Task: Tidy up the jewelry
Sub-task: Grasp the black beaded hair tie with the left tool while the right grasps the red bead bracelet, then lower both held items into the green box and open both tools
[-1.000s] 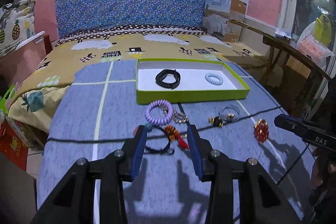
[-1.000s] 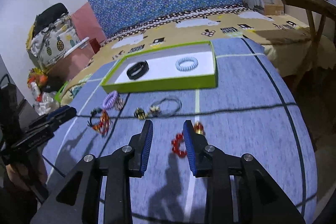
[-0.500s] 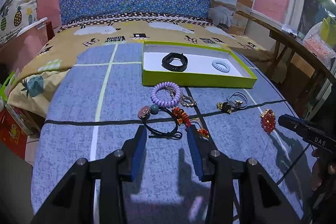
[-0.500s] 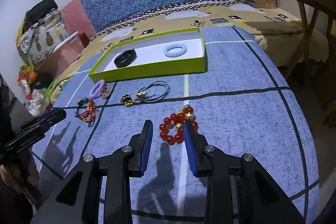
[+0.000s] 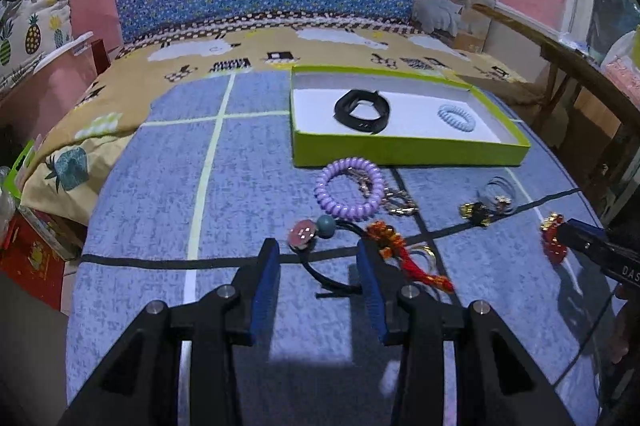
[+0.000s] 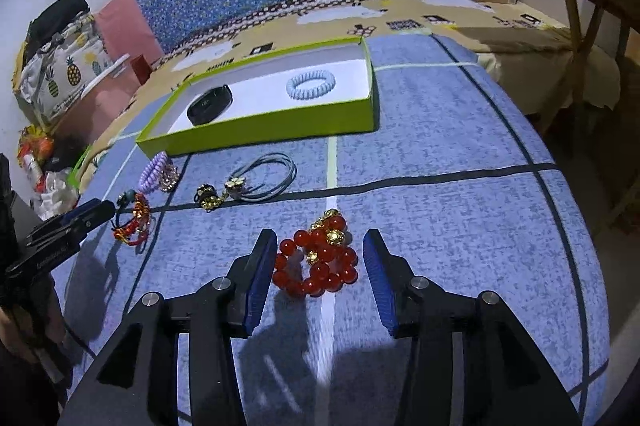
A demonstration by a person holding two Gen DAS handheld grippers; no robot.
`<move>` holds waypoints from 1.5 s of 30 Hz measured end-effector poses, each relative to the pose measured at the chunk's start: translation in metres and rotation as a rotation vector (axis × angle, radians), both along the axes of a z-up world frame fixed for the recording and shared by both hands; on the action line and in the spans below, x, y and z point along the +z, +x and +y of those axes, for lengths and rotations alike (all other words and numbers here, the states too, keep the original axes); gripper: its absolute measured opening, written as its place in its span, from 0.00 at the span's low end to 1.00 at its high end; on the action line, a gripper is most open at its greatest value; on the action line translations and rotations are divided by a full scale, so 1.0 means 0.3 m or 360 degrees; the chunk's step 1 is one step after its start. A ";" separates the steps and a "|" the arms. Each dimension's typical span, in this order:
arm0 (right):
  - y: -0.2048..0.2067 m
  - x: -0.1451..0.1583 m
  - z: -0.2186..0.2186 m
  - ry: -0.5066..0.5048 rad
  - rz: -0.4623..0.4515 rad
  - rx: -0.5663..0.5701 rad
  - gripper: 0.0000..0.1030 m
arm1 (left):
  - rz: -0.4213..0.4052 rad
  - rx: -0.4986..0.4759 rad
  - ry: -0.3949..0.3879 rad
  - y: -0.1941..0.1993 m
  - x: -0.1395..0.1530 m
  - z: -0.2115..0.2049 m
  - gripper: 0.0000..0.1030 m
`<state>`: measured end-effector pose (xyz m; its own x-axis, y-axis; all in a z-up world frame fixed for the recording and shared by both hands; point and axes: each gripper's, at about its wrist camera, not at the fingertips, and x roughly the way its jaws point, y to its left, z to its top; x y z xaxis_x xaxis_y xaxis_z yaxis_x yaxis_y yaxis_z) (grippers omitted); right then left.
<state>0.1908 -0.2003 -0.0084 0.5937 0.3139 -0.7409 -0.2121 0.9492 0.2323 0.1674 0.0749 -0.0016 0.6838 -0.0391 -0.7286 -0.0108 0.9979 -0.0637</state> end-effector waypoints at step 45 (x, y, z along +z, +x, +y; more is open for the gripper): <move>-0.006 0.098 0.017 0.0053 -0.0081 0.0075 0.14 | -0.0133 -0.0168 -0.0072 -0.020 0.150 -0.061 0.14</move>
